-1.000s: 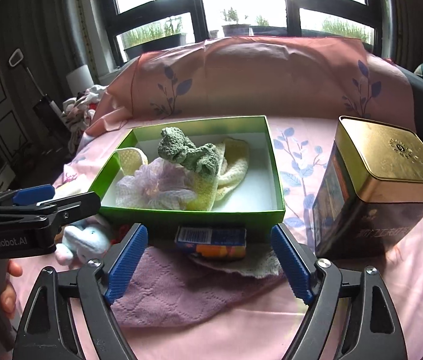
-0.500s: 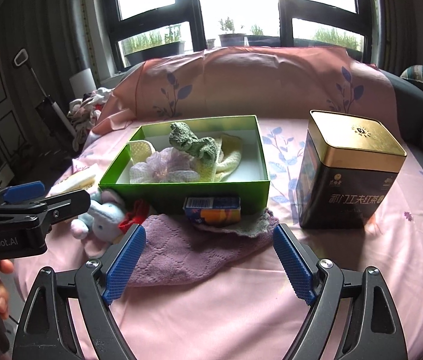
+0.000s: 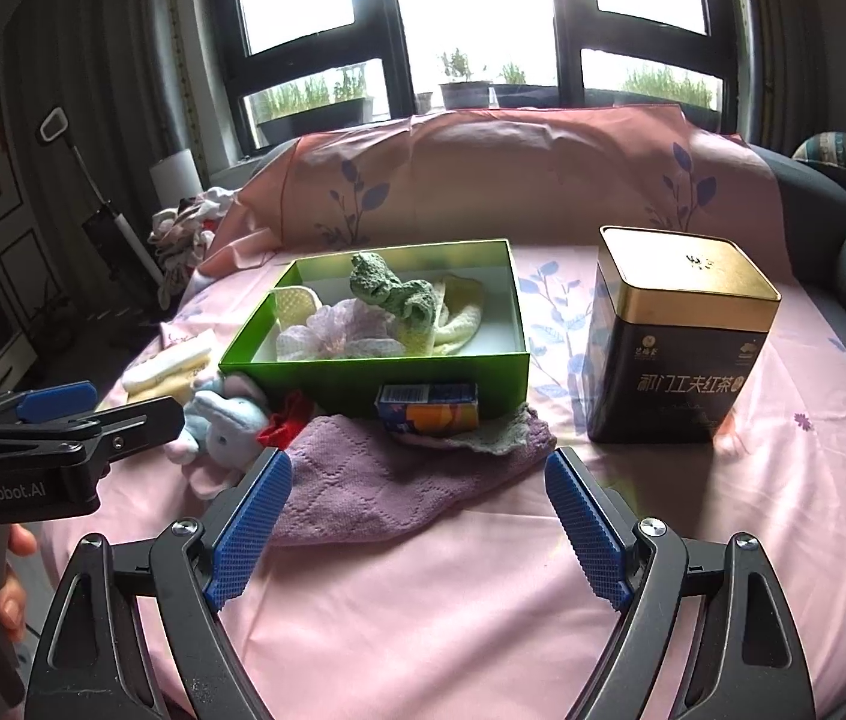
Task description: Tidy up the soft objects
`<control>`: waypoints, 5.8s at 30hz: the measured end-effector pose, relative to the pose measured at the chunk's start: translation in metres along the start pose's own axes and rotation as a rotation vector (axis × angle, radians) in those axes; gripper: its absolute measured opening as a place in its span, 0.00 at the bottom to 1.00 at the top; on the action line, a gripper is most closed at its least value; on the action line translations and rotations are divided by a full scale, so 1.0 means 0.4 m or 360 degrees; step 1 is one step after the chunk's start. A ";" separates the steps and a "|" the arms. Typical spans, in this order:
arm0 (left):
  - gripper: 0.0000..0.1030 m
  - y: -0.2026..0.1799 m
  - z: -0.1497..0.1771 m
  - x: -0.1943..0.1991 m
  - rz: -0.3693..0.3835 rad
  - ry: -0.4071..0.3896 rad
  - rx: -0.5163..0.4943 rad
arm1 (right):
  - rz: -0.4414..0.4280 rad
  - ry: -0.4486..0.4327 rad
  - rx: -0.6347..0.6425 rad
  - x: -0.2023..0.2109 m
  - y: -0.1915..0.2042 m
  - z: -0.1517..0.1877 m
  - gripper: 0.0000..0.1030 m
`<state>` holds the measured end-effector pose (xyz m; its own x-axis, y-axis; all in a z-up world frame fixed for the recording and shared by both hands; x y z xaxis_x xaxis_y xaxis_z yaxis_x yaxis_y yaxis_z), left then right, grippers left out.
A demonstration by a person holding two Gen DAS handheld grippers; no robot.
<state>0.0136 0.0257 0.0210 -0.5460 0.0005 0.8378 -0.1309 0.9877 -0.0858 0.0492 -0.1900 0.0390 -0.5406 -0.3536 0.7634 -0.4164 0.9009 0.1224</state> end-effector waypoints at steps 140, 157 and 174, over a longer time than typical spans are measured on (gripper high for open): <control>0.50 -0.147 -0.014 -0.283 0.0760 0.0400 -0.0097 | -0.0172 0.0169 0.0170 -0.137 -0.074 0.066 0.50; 0.51 -0.161 -0.020 -0.278 0.0705 0.0390 -0.0155 | -0.0243 0.0187 0.0176 -0.213 -0.049 0.046 0.38; 0.52 -0.153 -0.110 -0.088 0.0656 0.0066 -0.0224 | -0.0207 -0.0126 0.0289 -0.061 -0.002 -0.069 0.38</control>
<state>0.0772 -0.0278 0.0206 -0.4949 0.4025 0.7701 0.2066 0.9153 -0.3457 0.0827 -0.1752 0.0378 -0.5265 -0.4890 0.6955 -0.6071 0.7889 0.0951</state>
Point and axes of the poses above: each gripper's, at about its wrist camera, not at the fingertips, and x roughly against the way its jaws point, y to its left, z to its underside, the point moved 2 cm from there along -x, roughly the way its jaws point, and after that the axes turned 10 degrees about y, right-handed, at the moved point
